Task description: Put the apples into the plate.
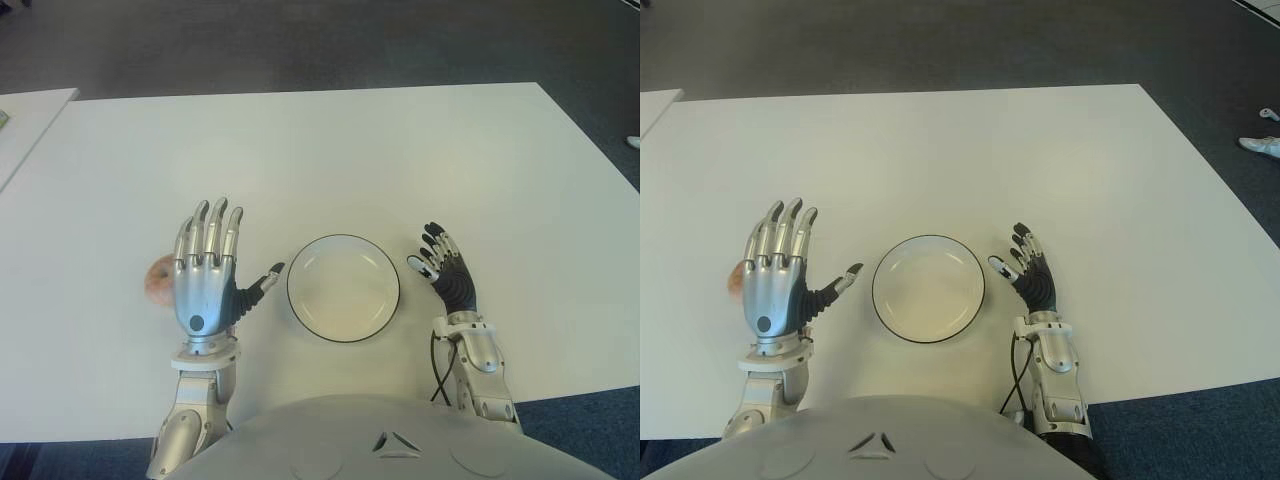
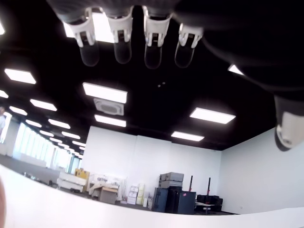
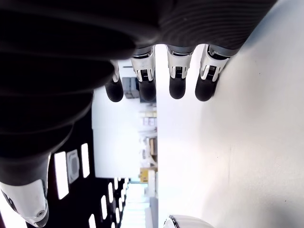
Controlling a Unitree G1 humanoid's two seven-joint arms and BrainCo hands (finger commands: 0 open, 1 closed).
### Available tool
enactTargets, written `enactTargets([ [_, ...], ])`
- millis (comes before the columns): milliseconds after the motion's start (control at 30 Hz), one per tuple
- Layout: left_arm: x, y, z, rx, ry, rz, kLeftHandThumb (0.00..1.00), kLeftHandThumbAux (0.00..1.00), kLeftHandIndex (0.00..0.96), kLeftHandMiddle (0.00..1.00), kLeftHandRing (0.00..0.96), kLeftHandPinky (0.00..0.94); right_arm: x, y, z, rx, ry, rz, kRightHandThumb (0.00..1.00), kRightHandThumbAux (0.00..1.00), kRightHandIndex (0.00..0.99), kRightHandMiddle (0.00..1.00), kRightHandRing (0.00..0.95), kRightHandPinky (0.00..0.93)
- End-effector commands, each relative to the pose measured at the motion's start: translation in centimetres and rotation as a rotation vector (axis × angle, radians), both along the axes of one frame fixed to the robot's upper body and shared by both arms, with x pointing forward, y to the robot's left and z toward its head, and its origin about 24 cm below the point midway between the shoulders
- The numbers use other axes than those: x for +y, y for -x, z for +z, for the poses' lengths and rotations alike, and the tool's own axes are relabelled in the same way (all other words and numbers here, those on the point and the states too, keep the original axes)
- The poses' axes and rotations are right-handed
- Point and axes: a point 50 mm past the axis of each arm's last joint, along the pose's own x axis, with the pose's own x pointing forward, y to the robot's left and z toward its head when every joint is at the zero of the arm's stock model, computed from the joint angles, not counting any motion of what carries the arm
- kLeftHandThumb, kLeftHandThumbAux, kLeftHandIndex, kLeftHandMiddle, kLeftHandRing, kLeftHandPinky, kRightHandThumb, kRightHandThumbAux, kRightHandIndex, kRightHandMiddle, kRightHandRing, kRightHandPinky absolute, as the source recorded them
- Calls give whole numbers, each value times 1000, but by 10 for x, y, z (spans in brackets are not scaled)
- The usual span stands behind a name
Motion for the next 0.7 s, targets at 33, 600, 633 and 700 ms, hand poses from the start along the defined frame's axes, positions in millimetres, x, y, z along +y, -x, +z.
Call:
enactTargets([
  [33, 12, 1, 11, 39, -68, -6, 208, 396, 125, 73, 37, 6, 0, 0, -7, 31, 2, 5, 149, 648, 54, 28, 5, 32],
  [600, 40, -3, 40, 317, -343, -56, 124, 329, 38, 16, 0, 0, -3, 0, -12, 34, 5, 4, 116, 680, 34, 1, 0, 0],
  [633, 45, -3, 41, 333, -362, -44, 120, 323, 34, 16, 0, 0, -4, 0, -12, 31, 6, 2, 114, 681, 34, 1, 0, 0],
  [700, 50, -2, 43, 350, -381, -32, 115, 311, 35, 22, 0, 0, -4, 0, -13, 27, 7, -1, 113, 680, 38, 4, 0, 3],
])
